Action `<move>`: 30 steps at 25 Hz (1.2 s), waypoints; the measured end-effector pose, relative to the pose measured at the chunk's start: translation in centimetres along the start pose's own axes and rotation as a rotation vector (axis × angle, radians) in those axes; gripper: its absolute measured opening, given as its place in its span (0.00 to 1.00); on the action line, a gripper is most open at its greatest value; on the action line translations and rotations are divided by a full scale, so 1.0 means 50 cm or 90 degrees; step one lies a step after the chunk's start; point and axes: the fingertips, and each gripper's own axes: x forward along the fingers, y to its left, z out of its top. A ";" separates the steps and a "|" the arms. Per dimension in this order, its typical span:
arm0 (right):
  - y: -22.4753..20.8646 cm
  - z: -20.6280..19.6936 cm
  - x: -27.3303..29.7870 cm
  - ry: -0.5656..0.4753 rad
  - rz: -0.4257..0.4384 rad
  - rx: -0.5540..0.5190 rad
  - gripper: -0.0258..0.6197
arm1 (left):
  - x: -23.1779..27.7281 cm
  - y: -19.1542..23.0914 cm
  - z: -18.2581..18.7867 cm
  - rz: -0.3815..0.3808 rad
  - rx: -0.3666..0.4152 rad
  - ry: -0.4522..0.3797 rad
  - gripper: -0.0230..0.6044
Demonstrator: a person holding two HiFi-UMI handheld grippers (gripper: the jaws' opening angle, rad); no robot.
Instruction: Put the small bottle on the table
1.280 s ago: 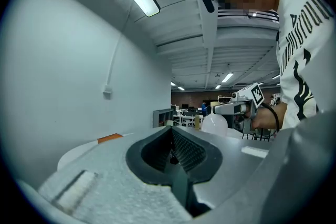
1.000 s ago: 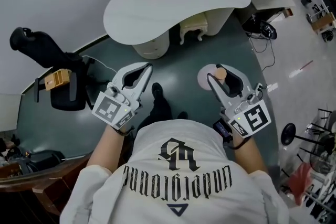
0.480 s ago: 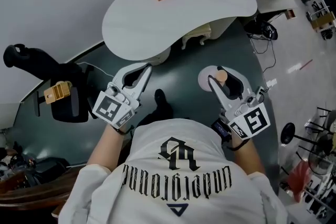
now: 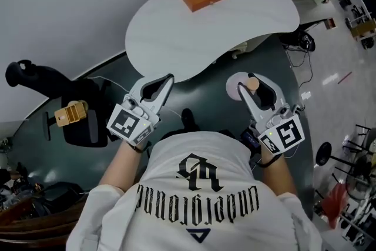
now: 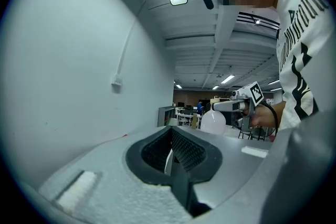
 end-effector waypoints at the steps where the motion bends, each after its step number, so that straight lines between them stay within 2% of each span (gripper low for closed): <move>1: 0.001 0.002 0.015 -0.001 -0.001 -0.002 0.25 | -0.005 0.015 -0.004 0.001 0.000 0.001 0.05; 7: 0.003 0.003 0.089 0.005 0.009 -0.002 0.25 | -0.019 0.082 -0.019 0.017 -0.010 0.007 0.05; 17: -0.030 -0.004 0.177 0.005 0.045 -0.015 0.25 | 0.003 0.132 -0.010 0.036 0.003 0.005 0.05; 30: -0.151 -0.036 0.317 0.043 0.113 -0.016 0.26 | 0.130 0.229 -0.019 0.073 -0.020 0.020 0.05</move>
